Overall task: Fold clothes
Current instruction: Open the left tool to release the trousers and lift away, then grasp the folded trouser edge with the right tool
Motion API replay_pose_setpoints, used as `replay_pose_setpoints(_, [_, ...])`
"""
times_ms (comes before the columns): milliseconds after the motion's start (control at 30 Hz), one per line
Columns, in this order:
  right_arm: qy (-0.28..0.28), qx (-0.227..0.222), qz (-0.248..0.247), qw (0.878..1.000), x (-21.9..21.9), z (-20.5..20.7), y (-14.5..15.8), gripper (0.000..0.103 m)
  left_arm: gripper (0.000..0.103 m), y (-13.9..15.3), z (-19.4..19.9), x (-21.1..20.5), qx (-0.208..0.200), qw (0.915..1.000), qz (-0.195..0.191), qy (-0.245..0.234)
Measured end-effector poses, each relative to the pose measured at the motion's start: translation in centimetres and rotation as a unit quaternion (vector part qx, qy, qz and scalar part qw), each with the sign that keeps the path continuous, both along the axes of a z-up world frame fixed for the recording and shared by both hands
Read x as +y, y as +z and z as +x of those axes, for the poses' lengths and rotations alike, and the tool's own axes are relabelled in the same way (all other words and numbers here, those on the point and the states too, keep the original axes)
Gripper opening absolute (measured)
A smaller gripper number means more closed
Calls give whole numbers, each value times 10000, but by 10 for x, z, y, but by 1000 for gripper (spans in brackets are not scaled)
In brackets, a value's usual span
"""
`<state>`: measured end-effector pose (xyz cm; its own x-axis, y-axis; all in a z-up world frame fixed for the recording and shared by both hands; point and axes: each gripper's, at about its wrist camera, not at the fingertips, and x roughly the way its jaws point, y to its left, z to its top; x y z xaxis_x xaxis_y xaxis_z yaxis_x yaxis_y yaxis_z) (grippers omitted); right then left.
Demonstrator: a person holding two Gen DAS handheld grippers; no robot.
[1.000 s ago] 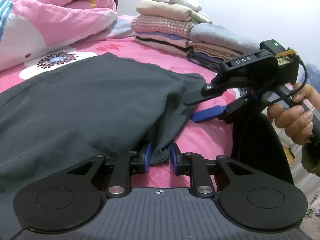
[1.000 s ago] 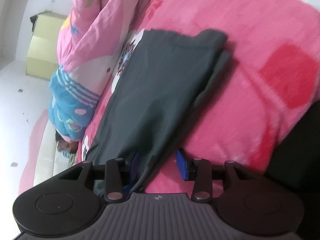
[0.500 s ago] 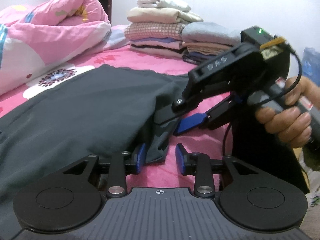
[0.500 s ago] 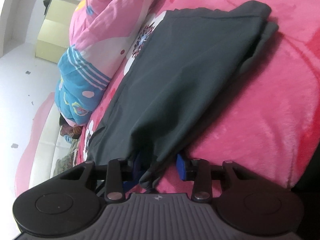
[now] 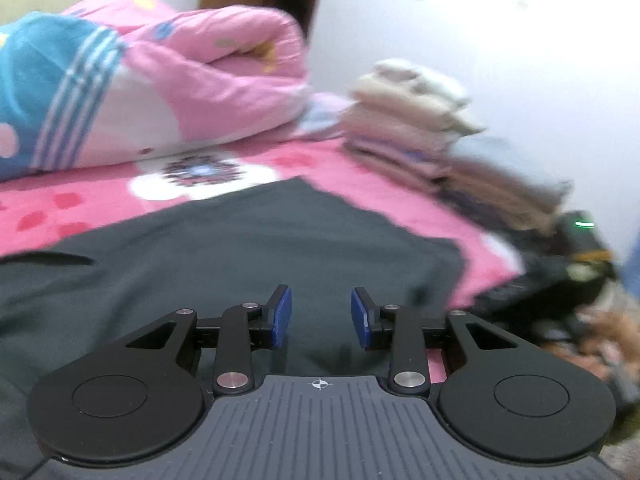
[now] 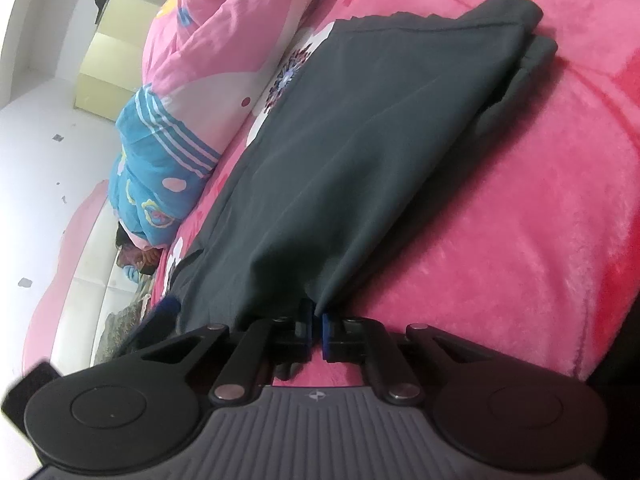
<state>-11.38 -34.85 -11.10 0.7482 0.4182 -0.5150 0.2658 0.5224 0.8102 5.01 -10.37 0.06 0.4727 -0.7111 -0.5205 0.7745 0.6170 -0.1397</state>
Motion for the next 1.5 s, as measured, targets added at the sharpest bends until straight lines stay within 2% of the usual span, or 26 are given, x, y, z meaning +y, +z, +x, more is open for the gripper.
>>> replay_pose_setpoints(100, [-12,-26,23,10000,0,-1,-1,4,32,2,28,-16,-26,9992,379,94])
replay_pose_setpoints(233, [32,-87,-97,9999,4,-2,0,4,32,3,70,-36,469,9974,548,-30])
replay_pose_setpoints(367, [36,-135,-141,9998,5,-3,0,4,32,-11,89,-59,586,9934,957,-220])
replay_pose_setpoints(533, [75,-160,-157,9997,8,-2,3,2,33,-35,95,-72,278,9884,1494,-85])
replay_pose_setpoints(633, [76,-148,-71,9998,6,-2,3,1,33,-32,94,-70,197,9889,1475,53])
replay_pose_setpoints(700, [51,-113,71,9999,3,-3,0,1,32,-21,85,-66,-109,9901,1378,227])
replay_pose_setpoints(733, [41,-100,142,9998,2,-3,-1,1,32,-11,74,-60,-346,9919,1198,257])
replay_pose_setpoints(867, [22,-90,251,9996,-1,-4,-3,1,32,16,23,-36,-667,9968,303,-331])
replay_pose_setpoints(933, [28,-92,243,9997,-2,-4,-2,1,32,13,-2,-33,-604,9948,157,-799])
replay_pose_setpoints(1067, [34,-101,175,9998,-2,-4,0,1,33,-16,-29,-45,-536,9918,635,-969])
replay_pose_setpoints(1100, [30,-103,155,9998,-3,-4,1,1,33,-23,-30,-48,-482,9925,725,-857])
replay_pose_setpoints(1267, [40,-126,88,9999,0,-2,6,1,33,-39,-11,-51,-213,9970,700,-242])
replay_pose_setpoints(1400, [59,-207,95,9997,0,1,12,1,33,-42,-11,-51,-293,9969,709,-190])
replay_pose_setpoints(1500, [46,-264,298,9992,-5,6,15,1,33,-44,-11,-49,-325,9968,694,-215])
